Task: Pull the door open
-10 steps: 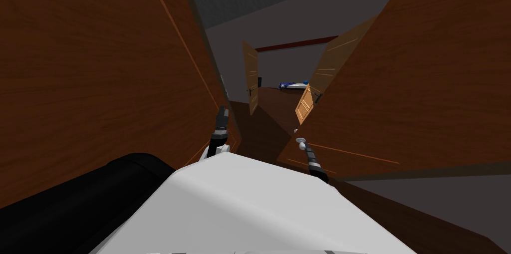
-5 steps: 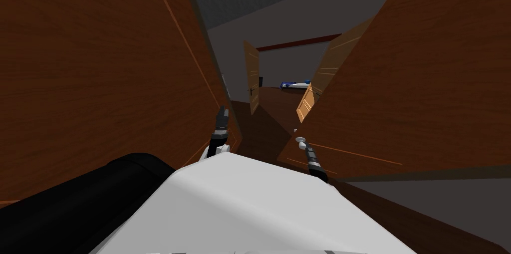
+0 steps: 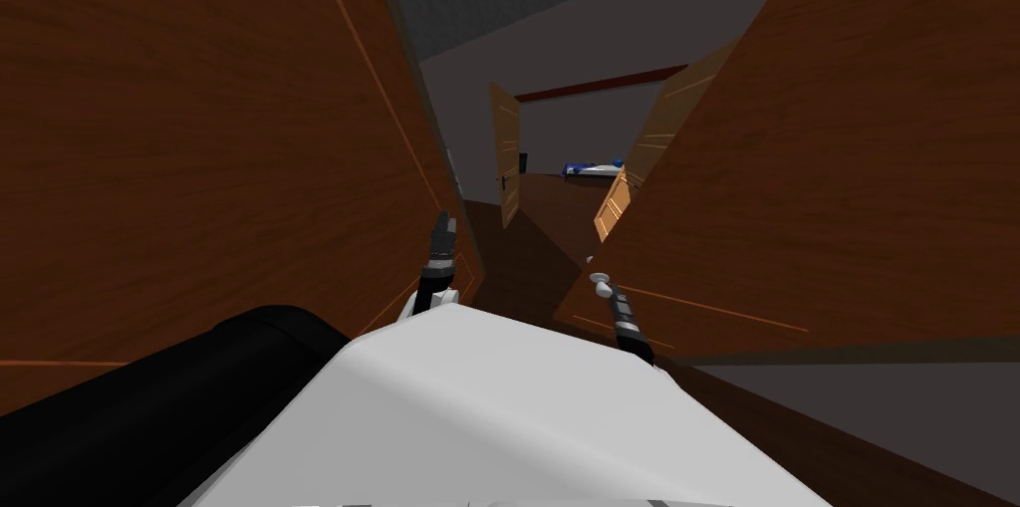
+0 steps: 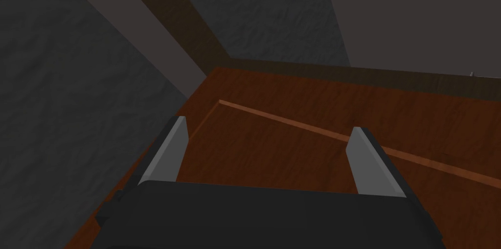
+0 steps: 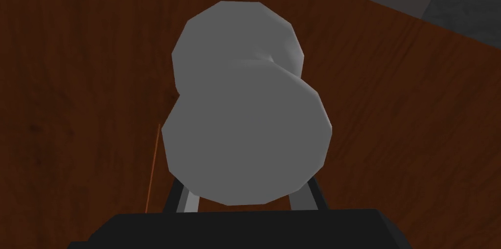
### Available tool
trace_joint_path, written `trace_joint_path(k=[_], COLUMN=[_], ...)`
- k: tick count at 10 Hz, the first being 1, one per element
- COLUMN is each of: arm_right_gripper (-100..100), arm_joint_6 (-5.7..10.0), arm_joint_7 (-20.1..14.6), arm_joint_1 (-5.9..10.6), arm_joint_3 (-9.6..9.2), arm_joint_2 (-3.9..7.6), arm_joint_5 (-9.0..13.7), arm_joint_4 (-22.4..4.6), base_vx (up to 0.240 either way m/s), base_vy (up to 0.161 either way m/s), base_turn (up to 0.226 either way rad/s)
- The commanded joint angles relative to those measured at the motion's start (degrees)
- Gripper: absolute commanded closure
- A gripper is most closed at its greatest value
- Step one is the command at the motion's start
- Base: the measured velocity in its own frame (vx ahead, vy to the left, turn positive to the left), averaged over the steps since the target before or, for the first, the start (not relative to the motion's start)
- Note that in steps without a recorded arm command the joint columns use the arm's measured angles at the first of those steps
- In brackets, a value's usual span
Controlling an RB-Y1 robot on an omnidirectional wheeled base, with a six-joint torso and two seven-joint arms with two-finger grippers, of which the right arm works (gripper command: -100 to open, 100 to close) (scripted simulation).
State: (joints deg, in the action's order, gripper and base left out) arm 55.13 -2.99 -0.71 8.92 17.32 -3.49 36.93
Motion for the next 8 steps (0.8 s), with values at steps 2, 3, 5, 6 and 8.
trace_joint_path(k=[2, 3, 5, 6, 8], arm_right_gripper=[100, 100, 100, 100, 100], arm_joint_6=[-0.59, -0.75, -0.9, -0.9, -1.06], arm_joint_7=[-2.75, -5.01, -7.54, -7.54, -9.93], arm_joint_1=[-0.29, -0.12, 0.05, 0.05, 0.22], arm_joint_3=[-1.34, -1.79, -2.24, -2.24, -2.69], arm_joint_2=[-1.02, -0.97, -0.92, -0.92, -0.87], arm_joint_5=[0.56, 1.47, 2.38, 2.38, 3.28], arm_joint_4=[1.01, 0.92, 0.82, 0.82, 0.73], base_vx=[-0.02, -0.04, -0.048, -0.011, -0.007], base_vy=[-0.011, -0.021, -0.027, -0.009, -0.004], base_turn=[0.033, 0.058, 0.069, -0.001, 0.011])
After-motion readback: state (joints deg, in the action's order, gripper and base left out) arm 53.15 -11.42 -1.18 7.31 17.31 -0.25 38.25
